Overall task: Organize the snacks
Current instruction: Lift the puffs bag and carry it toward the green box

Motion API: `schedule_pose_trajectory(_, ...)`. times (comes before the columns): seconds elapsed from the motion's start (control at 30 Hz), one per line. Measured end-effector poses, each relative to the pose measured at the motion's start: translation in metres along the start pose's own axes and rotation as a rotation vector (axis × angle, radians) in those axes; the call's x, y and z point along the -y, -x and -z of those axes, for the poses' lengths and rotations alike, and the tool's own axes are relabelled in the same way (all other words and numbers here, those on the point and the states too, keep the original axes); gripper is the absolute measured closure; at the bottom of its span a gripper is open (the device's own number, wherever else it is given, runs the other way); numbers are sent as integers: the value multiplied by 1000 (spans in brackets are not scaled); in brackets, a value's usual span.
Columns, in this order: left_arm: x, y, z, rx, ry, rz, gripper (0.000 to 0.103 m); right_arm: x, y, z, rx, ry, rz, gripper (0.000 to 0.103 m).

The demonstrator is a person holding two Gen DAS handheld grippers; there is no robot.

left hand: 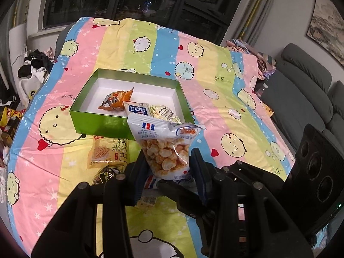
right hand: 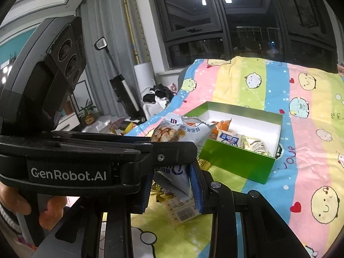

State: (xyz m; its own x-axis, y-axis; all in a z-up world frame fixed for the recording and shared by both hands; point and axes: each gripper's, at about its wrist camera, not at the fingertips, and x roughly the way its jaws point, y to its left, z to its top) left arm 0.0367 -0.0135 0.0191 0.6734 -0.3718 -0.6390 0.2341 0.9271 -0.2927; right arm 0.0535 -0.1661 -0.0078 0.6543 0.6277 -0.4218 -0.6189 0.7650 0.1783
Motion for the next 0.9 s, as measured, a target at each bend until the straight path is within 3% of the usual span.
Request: schedule_pose_trajectory(0.9, 11, -24, 2, -26, -32, -21, 65, 17, 3, 14, 10, -60, 1, 69)
